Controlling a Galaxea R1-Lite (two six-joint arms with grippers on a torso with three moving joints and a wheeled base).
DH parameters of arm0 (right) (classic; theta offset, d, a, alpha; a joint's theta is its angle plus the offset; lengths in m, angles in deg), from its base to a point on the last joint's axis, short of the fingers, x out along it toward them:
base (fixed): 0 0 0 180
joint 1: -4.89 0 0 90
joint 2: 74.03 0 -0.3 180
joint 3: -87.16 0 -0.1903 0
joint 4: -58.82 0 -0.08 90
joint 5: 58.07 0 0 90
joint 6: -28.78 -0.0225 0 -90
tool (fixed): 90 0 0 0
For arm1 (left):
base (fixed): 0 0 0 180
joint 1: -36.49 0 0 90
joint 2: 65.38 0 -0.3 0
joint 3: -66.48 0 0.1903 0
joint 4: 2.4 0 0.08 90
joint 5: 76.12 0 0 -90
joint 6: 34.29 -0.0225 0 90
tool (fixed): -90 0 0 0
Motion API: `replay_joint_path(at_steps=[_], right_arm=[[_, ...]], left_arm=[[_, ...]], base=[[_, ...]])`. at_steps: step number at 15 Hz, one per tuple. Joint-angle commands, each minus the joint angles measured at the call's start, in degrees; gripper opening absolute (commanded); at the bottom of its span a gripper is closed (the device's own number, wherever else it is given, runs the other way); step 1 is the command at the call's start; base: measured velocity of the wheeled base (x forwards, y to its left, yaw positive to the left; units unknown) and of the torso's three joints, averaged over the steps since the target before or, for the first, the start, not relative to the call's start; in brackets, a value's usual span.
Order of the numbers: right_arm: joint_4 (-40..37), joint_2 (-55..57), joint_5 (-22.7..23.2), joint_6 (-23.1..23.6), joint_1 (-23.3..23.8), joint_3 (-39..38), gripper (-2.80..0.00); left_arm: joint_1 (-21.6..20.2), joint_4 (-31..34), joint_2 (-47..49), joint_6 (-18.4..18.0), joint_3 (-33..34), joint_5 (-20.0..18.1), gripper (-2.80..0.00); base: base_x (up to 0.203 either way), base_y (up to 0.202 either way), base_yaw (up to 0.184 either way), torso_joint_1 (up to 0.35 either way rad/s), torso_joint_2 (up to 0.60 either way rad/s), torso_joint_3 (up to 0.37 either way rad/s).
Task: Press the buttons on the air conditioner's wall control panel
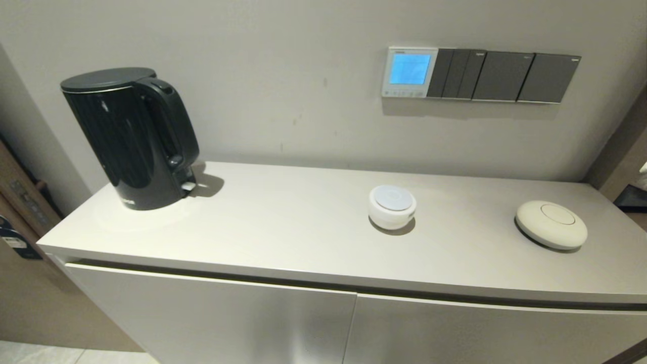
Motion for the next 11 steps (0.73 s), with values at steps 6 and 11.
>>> replay_joint_path(at_steps=[6, 11], right_arm=[[0.01, 0.17, 0.0, 0.0, 0.07, -0.09, -2.8], [0.01, 0.17, 0.0, 0.0, 0.07, -0.09, -2.8]], left_arm=[[-0.09, -0.01, 0.06, -0.02, 0.0, 0.03, -2.8], [-0.02, -0.01, 0.01, -0.02, 0.0, 0.03, -2.8]], base=[[0.0, 0.0, 0.0, 0.0, 0.0, 0.0], [0.0, 0.0, 0.0, 0.0, 0.0, 0.0]])
